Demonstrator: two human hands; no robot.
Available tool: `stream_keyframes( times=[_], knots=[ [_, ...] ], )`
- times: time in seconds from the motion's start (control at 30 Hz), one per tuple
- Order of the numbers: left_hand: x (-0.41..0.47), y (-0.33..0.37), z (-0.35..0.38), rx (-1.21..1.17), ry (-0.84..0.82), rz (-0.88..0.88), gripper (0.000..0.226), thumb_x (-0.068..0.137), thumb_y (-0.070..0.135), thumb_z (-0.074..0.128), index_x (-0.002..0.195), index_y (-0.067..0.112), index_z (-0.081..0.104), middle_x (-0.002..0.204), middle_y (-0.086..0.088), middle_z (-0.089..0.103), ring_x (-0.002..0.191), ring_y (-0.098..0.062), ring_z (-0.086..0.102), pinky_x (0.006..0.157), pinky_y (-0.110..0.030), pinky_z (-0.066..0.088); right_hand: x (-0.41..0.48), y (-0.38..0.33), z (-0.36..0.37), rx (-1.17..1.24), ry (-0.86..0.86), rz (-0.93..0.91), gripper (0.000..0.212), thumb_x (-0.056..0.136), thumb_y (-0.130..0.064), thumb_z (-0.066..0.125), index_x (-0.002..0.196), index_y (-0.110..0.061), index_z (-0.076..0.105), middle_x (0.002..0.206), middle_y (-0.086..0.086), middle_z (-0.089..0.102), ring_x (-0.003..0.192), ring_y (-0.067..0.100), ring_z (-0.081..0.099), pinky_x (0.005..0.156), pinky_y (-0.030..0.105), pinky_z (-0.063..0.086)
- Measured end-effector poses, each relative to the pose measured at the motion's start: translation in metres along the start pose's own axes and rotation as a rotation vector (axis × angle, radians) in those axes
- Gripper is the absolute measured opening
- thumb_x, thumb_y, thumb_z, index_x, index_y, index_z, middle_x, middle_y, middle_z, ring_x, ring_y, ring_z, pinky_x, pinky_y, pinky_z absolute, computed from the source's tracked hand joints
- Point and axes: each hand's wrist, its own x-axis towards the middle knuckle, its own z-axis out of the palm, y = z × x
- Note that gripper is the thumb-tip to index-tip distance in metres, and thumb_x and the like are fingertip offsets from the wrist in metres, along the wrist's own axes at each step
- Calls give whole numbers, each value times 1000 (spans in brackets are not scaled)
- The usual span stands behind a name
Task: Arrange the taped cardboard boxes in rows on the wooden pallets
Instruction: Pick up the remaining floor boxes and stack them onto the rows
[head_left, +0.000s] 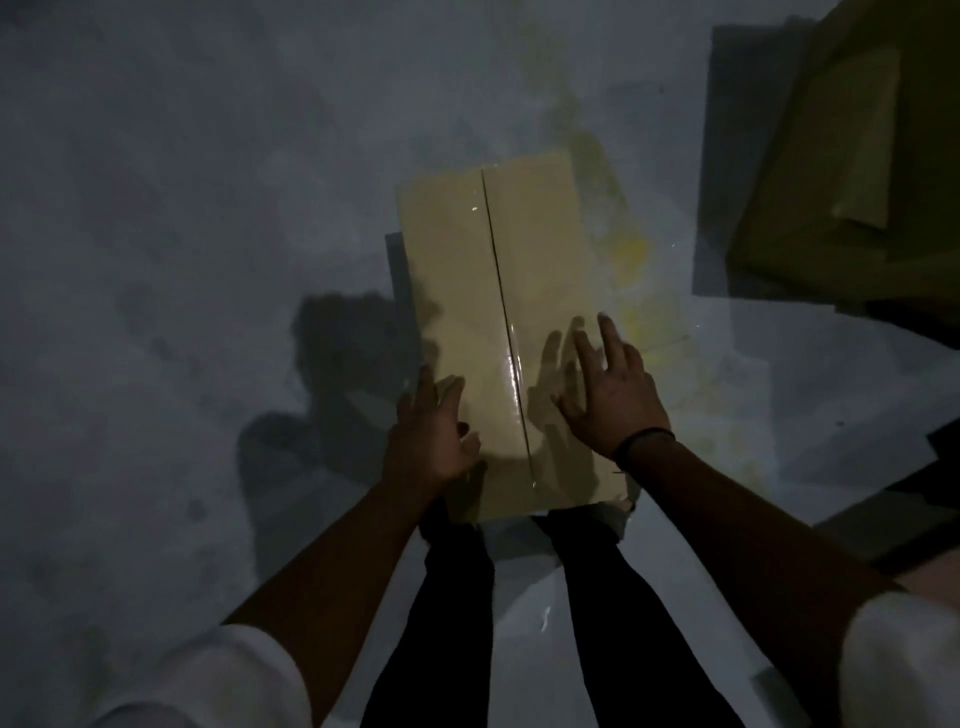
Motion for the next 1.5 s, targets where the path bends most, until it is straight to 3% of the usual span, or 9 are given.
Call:
stream_keyframes(
  times=[0.27, 0.47, 0.7, 0.97, 1.23, 1.5],
  knots=[
    [60, -14, 14, -133, 9, 103, 106, 83, 50, 80, 164, 24, 17, 168, -13, -23, 154, -45, 11, 121, -51, 30, 47, -7, 36, 129, 61, -10, 89, 92, -59, 58, 161, -28, 11, 168, 6, -21, 141, 46, 29, 97, 58, 51],
    [84, -8, 13, -140, 67, 105, 108, 80, 51, 83, 162, 39, 13, 164, -6, -37, 151, -49, 16, 115, -53, 35, 69, -4, 33, 177, 61, 10, 105, 85, -65, 67, 162, -28, 5, 165, 6, -30, 139, 48, 35, 109, 52, 45],
    [75, 8, 9, -63, 26, 68, 124, 71, 62, 85, 161, 47, 0, 160, 3, -43, 149, -54, 14, 110, -56, 39, 61, -13, 29, 115, 65, 27, 121, 73, -77, 70, 162, -31, 2, 165, 6, -29, 133, 48, 37, 102, 54, 49],
    [22, 46, -42, 115, 19, 162, 131, 64, 74, 82, 161, 44, 0, 163, 4, -38, 149, -56, 12, 114, -63, 32, -8, -18, -21, 141, 103, 151, 122, 71, -87, 60, 161, -34, -2, 165, 2, -27, 134, 44, 36, 106, 51, 46],
    [-54, 131, -92, 263, -29, 395, 130, 64, 76, 80, 163, 42, 2, 160, 4, -43, 150, -52, 16, 115, -56, 34, -117, 8, -80, 281, 194, 386, 121, 68, -94, 51, 160, -39, -4, 165, -2, -28, 136, 39, 33, 109, 49, 42],
    [-120, 249, -58, 428, -106, 626, 125, 70, 75, 76, 162, 44, -3, 156, 6, -49, 150, -52, 16, 117, -56, 30, -241, 73, -86, 418, 372, 732, 121, 65, -98, 47, 161, -41, 2, 167, -7, -19, 136, 35, 32, 110, 47, 39]
  ],
)
